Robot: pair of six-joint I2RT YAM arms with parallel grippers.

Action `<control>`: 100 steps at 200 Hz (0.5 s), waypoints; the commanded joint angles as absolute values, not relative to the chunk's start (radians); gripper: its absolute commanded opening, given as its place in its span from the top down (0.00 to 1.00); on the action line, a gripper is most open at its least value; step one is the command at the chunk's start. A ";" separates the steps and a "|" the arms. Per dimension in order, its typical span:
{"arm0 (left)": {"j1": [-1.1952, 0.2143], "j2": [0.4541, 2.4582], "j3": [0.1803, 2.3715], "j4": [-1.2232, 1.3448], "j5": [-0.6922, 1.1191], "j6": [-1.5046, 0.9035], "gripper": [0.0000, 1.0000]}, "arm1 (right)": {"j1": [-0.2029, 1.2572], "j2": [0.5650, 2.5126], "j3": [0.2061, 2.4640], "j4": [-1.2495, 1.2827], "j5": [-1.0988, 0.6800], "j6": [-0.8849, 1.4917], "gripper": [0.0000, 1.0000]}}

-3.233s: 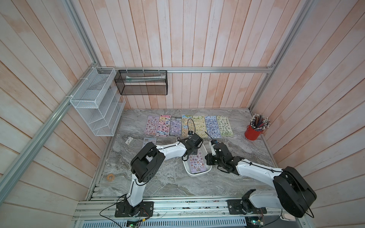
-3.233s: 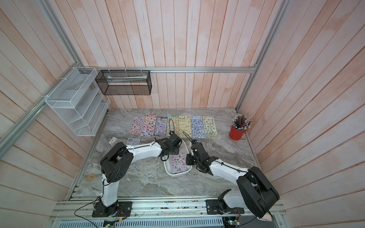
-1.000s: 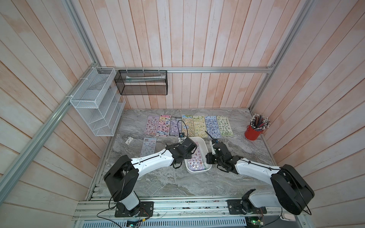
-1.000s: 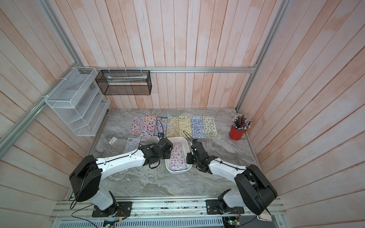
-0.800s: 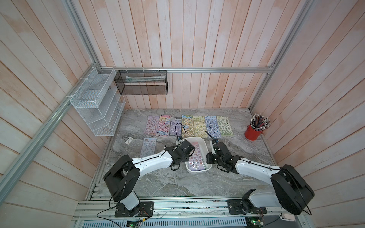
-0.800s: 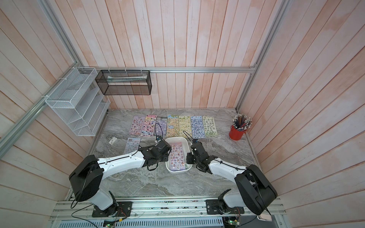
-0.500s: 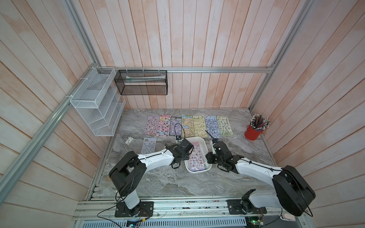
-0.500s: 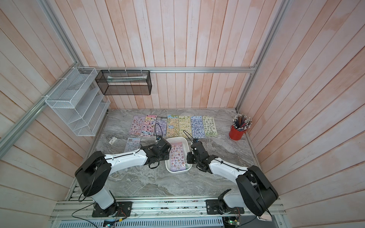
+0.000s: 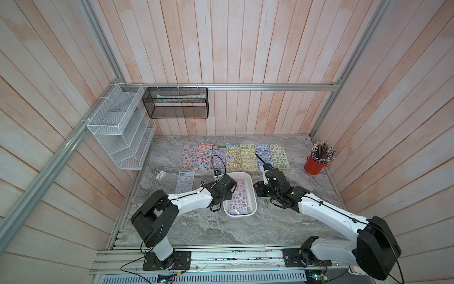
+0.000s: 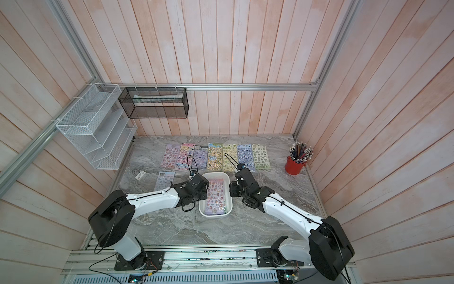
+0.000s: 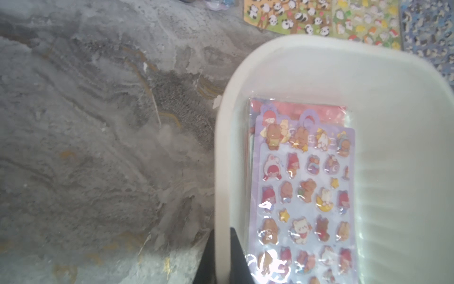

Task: Take the stickers out of the storage box
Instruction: Place the storage box at the center of the board.

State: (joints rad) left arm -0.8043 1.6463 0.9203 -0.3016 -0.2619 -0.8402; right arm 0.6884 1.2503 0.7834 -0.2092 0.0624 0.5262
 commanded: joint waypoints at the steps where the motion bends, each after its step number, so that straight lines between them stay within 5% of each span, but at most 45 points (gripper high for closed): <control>1: -0.790 1.585 0.878 -0.282 -0.275 -0.889 0.93 | 0.730 1.305 0.856 -0.284 0.084 0.517 0.67; 100: -0.766 1.461 0.734 -0.207 -0.259 -0.963 0.99 | 0.824 1.673 1.093 -0.321 0.018 0.533 0.74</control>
State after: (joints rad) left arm -0.7723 1.4822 0.7486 -0.2668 -0.2619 -0.9386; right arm 0.8101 1.6192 1.0344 -0.2783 0.0341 0.5308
